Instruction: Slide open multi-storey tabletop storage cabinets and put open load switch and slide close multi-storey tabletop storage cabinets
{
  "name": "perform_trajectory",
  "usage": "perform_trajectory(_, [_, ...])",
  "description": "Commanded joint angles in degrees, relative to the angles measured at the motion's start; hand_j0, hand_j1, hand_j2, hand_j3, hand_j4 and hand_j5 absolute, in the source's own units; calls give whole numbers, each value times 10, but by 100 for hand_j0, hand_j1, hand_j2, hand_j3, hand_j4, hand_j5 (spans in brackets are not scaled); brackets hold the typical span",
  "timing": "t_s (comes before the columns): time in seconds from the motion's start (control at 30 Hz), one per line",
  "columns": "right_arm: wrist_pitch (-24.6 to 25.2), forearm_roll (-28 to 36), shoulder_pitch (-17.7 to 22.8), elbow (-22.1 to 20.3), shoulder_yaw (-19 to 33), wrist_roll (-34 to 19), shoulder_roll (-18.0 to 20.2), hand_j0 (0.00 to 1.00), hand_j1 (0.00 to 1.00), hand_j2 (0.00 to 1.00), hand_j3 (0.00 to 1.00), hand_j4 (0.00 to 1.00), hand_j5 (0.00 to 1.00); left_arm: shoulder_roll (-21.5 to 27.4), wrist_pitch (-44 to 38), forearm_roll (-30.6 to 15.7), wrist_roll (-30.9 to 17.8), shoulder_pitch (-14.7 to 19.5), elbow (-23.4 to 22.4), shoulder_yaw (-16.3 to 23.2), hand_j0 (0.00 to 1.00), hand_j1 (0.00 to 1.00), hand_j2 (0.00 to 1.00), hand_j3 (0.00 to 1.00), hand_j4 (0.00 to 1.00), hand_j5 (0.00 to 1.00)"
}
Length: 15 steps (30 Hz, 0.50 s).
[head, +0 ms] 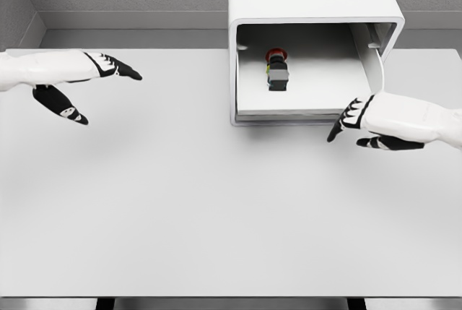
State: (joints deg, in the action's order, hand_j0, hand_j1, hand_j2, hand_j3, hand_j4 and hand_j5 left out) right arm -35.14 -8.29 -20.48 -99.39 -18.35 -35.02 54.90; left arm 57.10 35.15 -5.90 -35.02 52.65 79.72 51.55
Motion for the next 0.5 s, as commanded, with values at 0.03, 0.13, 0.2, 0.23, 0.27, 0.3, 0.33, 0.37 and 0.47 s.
perform_trajectory(0.03, [1,1,-16,18,-31,0,-12,66,66,66,66,66,66,0,-2,4,0,0,-2,-1,100,100,100,100,100,100])
perform_trajectory(0.13, [1,1,-38,39,-39,0,-23,67,67,67,67,67,67,0,-2,5,0,0,-1,-1,100,100,100,100,100,100])
perform_trajectory(0.2, [1,1,-62,58,-69,0,-30,67,67,67,67,67,67,0,-2,5,0,0,-2,-1,100,100,100,100,100,100])
perform_trajectory(0.23, [1,1,-69,65,-74,0,-36,67,67,67,67,67,67,0,-2,5,0,0,-1,-1,100,100,100,100,100,100])
perform_trajectory(0.27, [1,0,-75,69,-76,0,-39,67,67,67,67,67,67,0,-2,5,0,0,-2,-1,100,100,100,100,100,100])
perform_trajectory(0.3, [1,-4,-80,72,-76,0,-43,67,67,67,67,67,67,0,-2,5,0,0,-2,-1,100,100,100,100,100,100])
perform_trajectory(0.33, [1,-7,-84,74,-85,0,-45,67,67,67,67,67,67,0,-2,5,0,0,-4,-1,100,100,100,100,100,100])
perform_trajectory(0.37, [1,-7,-94,83,-93,0,-49,67,67,67,67,67,67,0,-2,5,0,0,-4,-1,100,100,100,100,100,100])
perform_trajectory(0.47, [1,-8,-114,102,-110,0,-62,67,67,67,67,67,67,-1,-2,5,0,0,-4,-1,100,100,100,100,100,100])
